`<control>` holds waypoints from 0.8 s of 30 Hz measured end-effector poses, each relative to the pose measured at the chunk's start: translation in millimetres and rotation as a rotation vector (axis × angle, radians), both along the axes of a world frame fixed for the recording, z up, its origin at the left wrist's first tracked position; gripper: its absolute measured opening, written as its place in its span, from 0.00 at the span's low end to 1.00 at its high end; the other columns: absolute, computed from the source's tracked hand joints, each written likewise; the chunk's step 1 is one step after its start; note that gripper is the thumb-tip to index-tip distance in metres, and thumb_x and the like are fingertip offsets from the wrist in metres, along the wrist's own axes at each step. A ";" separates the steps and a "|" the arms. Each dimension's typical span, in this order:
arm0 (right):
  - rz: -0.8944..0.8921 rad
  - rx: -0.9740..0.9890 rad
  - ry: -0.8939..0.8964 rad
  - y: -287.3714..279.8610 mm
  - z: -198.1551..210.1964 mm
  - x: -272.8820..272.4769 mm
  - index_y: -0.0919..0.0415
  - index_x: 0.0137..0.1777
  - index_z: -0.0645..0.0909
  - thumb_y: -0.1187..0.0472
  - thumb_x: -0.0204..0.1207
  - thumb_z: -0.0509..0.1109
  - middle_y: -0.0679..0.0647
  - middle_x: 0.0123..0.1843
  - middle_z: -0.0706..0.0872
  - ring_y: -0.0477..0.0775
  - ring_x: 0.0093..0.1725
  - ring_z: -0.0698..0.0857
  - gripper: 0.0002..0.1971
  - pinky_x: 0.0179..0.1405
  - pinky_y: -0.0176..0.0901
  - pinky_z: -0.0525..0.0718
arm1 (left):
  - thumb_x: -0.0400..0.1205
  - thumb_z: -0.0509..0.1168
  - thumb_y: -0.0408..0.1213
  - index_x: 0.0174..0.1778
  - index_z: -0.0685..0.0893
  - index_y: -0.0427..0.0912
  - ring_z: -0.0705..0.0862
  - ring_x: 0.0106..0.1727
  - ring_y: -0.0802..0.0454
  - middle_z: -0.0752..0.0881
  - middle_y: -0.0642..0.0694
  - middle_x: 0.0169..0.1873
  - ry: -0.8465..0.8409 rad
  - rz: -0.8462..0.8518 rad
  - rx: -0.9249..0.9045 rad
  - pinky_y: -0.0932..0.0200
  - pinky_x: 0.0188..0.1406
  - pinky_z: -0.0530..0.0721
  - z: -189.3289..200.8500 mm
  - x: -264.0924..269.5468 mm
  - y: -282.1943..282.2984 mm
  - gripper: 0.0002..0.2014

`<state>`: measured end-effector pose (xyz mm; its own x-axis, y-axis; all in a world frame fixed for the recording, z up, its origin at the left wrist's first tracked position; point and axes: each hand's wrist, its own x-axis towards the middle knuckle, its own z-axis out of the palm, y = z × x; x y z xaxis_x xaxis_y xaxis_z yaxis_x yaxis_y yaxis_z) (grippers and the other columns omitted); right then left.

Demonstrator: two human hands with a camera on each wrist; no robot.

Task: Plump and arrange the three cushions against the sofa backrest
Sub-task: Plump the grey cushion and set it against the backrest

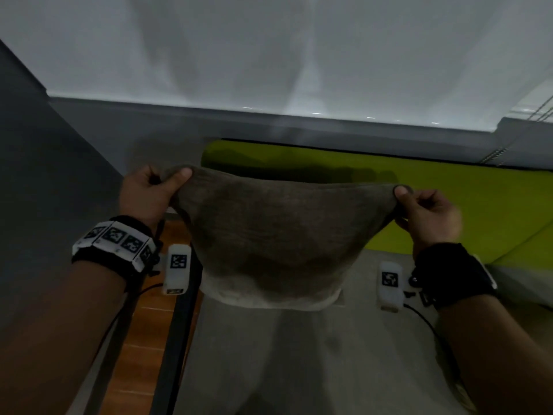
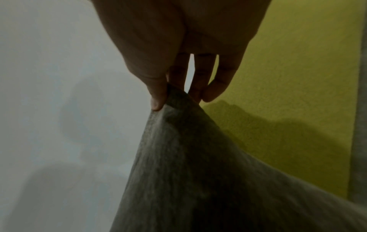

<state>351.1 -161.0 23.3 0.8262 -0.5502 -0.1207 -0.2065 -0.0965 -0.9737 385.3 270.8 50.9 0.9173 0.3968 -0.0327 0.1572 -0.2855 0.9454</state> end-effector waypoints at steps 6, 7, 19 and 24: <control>-0.062 -0.403 -0.177 19.8 1.3 -15.7 0.35 0.59 0.85 0.37 0.79 0.73 0.50 0.57 0.91 0.54 0.60 0.89 0.11 0.61 0.69 0.87 | 0.84 0.66 0.26 0.53 0.88 0.41 0.87 0.49 0.52 0.88 0.44 0.49 -0.221 0.026 -0.484 0.56 0.54 0.88 -11.8 12.1 30.2 0.08; -0.070 -0.542 -0.247 29.2 5.7 -27.0 0.42 0.68 0.83 0.47 0.85 0.70 0.54 0.66 0.89 0.55 0.67 0.87 0.14 0.67 0.67 0.85 | 0.83 0.67 0.26 0.56 0.87 0.39 0.87 0.50 0.51 0.88 0.41 0.52 -0.297 0.098 -0.474 0.53 0.56 0.86 -13.9 10.3 37.3 0.09; 0.727 -1.234 -0.132 162.5 -57.2 -33.1 0.47 0.88 0.68 0.36 0.86 0.58 0.51 0.90 0.66 0.58 0.89 0.65 0.32 0.86 0.75 0.57 | 0.90 0.45 0.54 0.86 0.64 0.46 0.64 0.86 0.45 0.65 0.46 0.86 -0.202 -0.616 1.000 0.37 0.84 0.60 -69.8 -42.6 -70.0 0.29; 0.654 -1.276 0.021 147.4 -50.3 20.5 0.38 0.90 0.58 0.24 0.82 0.48 0.45 0.93 0.58 0.57 0.92 0.55 0.39 0.85 0.80 0.44 | 0.87 0.41 0.62 0.89 0.53 0.54 0.55 0.89 0.48 0.56 0.51 0.88 -0.100 -0.695 1.192 0.36 0.86 0.50 -70.4 18.0 -56.1 0.33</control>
<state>371.5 -13.5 -27.0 0.9730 0.1821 0.1421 0.2027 -0.9680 -0.1476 403.4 214.7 -19.6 0.9147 -0.3967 0.0772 -0.4021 -0.9124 0.0760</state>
